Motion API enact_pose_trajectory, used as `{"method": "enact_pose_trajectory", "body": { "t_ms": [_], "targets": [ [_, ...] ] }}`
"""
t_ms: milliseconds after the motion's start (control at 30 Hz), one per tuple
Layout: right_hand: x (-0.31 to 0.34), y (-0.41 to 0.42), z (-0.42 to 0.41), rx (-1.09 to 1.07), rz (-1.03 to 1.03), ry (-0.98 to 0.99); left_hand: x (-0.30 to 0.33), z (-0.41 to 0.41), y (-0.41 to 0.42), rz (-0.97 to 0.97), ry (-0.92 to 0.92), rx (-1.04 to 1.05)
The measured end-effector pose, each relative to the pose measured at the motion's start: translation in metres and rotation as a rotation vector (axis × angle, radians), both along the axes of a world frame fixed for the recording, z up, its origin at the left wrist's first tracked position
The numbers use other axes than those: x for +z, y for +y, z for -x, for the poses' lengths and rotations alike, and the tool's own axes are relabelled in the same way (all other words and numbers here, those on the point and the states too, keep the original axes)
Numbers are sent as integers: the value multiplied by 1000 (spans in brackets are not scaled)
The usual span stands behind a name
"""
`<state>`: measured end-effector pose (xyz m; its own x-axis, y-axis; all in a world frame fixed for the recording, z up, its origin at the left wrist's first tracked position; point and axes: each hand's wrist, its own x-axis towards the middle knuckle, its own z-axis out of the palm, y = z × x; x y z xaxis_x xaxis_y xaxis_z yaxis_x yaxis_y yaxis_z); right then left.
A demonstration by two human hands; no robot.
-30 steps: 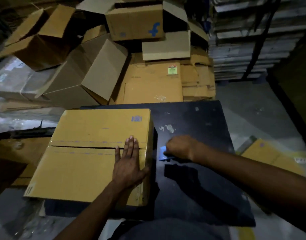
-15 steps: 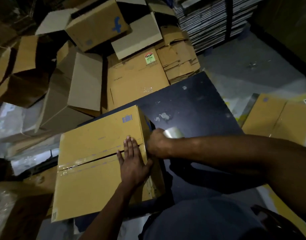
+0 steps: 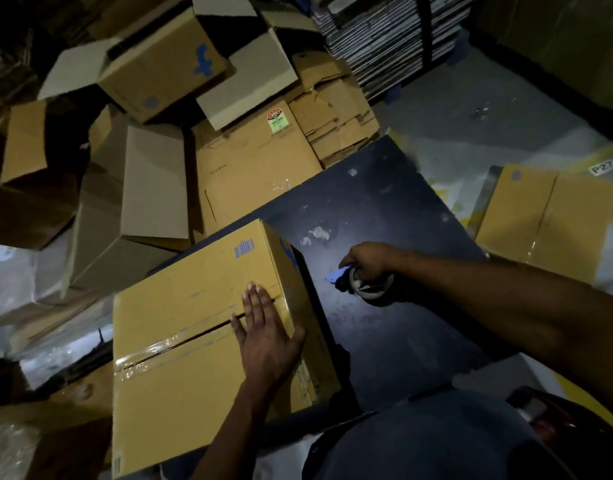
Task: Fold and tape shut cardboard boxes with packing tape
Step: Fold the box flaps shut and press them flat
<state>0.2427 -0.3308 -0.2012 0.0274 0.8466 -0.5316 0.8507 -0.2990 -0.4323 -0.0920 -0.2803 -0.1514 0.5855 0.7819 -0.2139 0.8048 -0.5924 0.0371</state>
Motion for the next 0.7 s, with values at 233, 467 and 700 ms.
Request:
{"method": "enact_pose_trajectory", "body": {
  "t_ms": [233, 467, 700],
  "targets": [
    [19, -20, 71, -185, -410, -204, 7, 4, 0, 16, 7, -42],
    [-5, -41, 185, -73, -498, 509, 18, 24, 27, 314, 26, -135],
    [-16, -59, 158, 21, -528, 299, 11, 23, 15, 219, 33, -154]
  ]
}}
